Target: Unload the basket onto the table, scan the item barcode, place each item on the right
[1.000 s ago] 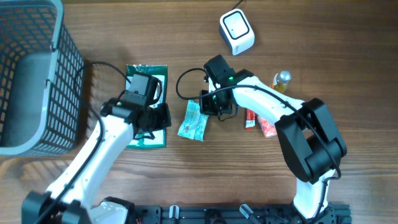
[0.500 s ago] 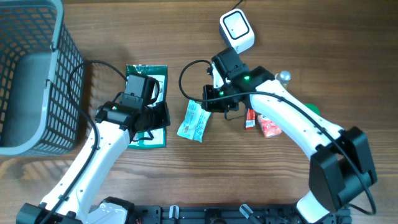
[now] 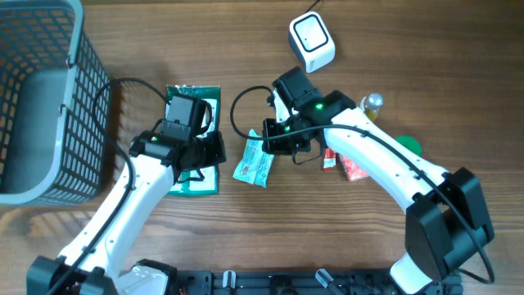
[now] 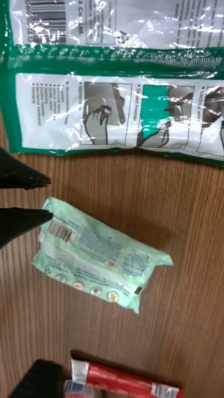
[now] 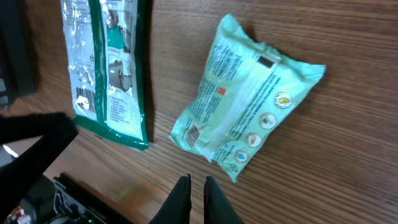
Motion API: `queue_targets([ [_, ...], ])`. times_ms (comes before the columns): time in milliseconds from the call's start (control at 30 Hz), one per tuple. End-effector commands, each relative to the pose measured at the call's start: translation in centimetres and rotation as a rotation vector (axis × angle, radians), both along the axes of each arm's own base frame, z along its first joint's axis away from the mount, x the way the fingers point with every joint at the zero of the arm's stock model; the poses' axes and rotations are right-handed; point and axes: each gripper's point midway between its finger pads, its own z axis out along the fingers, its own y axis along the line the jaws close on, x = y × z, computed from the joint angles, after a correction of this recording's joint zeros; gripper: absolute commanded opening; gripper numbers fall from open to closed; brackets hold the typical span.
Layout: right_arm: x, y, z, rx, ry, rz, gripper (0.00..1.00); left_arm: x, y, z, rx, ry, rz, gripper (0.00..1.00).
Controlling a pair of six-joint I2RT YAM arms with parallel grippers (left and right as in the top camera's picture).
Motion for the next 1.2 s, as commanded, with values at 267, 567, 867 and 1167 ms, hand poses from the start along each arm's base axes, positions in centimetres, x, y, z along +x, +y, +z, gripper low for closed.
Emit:
queue_targets([
  [267, -1.8, 1.5, 0.0, 0.007, 0.009, 0.058, 0.09, 0.8, 0.2, -1.9, 0.025, 0.047, 0.022, 0.04],
  [567, -1.9, 1.7, 0.0, 0.007, 0.017, 0.051, 0.09, 1.8, -0.1, -1.7, 0.012, 0.008, 0.023, 0.04],
  [867, -2.5, 1.9, -0.3, 0.0, 0.02, 0.065, 0.09, 2.4, -0.3, -1.4, 0.004, -0.02, 0.023, 0.04],
  [1167, -2.8, 2.2, -0.4, -0.017, 0.012, 0.068, 0.09, 2.7, -0.4, -1.3, 0.0, -0.035, 0.023, 0.04],
])
